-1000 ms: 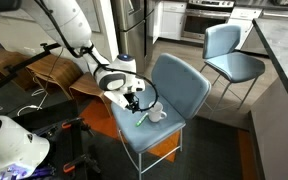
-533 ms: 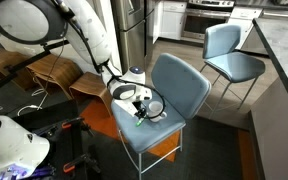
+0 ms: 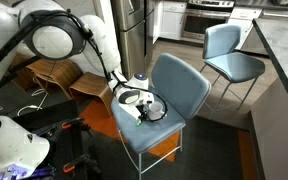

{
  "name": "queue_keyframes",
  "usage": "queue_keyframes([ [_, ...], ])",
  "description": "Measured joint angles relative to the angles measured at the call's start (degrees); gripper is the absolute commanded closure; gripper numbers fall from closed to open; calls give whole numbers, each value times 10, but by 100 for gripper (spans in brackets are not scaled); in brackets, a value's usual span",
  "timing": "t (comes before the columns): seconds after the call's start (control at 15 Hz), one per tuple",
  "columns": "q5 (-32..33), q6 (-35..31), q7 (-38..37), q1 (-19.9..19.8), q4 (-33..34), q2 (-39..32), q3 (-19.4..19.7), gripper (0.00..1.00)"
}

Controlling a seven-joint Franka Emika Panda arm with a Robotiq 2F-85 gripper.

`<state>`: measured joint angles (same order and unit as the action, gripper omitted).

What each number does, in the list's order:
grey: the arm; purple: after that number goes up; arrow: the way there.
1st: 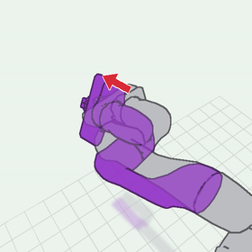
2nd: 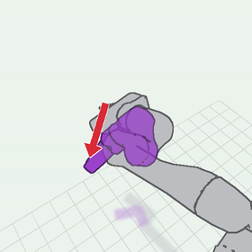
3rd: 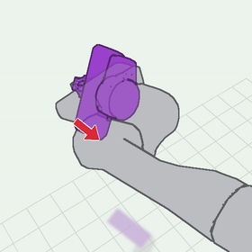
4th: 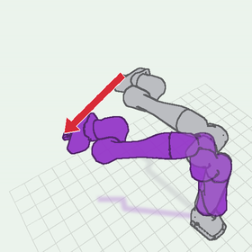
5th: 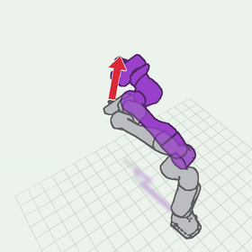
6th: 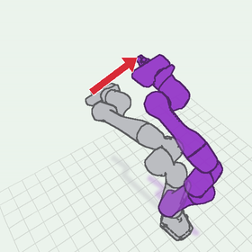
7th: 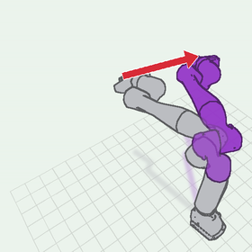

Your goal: Put the marker in the cup

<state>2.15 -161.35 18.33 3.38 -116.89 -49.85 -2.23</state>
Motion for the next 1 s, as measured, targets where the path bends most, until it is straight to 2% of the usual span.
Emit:
queue_keyframes([
  [0.07, 0, 0, 0, -1, 7, -8, 1, 5],
  [0.2, 0, 0, 0, -3, 17, -24, 2, 17],
  [0.27, 0, 0, 0, -5, 22, -31, 2, 31],
  [0.87, 1, 0, 0, -13, 40, -53, 3, 100],
  [1.0, 1, 0, -2, -14, 40, -53, 3, 95],
])
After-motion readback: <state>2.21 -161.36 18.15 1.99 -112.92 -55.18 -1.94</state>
